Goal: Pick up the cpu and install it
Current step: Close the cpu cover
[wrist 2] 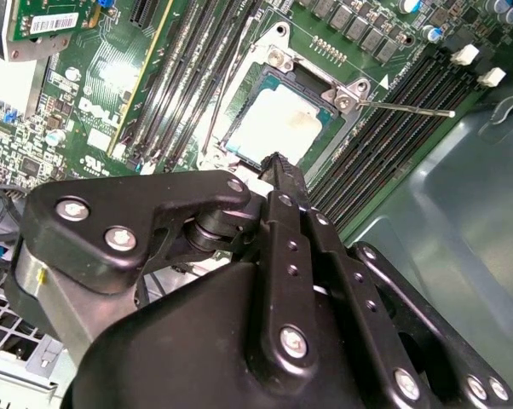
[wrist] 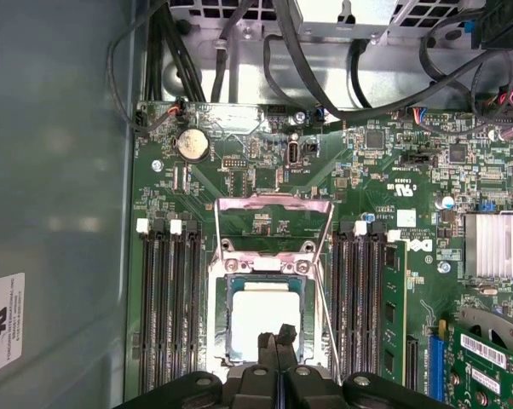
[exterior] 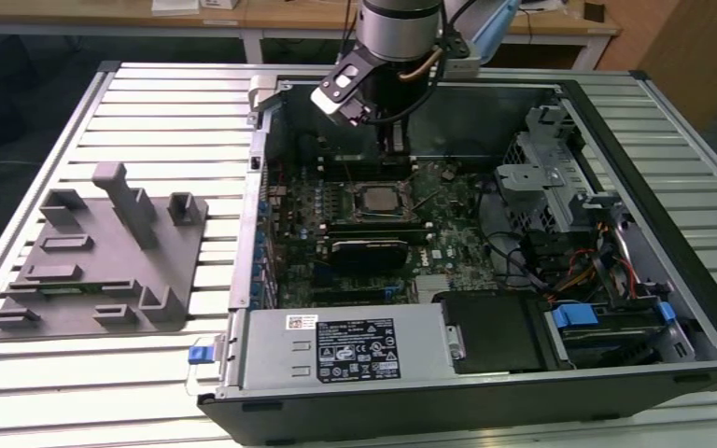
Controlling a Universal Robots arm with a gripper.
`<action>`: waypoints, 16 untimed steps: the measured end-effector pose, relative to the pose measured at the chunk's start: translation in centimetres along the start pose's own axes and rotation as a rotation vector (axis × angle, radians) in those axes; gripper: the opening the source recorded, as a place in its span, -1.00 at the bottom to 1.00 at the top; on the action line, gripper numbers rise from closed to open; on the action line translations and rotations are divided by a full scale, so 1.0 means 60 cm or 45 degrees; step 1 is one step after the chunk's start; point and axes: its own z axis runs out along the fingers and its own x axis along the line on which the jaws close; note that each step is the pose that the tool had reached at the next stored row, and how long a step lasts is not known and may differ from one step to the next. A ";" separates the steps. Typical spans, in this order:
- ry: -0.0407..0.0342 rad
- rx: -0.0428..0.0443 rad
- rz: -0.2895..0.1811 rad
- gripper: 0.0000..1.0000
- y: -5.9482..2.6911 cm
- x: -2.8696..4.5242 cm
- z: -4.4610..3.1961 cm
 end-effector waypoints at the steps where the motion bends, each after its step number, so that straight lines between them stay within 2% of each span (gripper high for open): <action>1: -0.0001 0.000 0.000 -0.79 0.001 0.000 0.000; 16: 0.0000 0.000 0.000 -0.79 0.028 0.000 0.001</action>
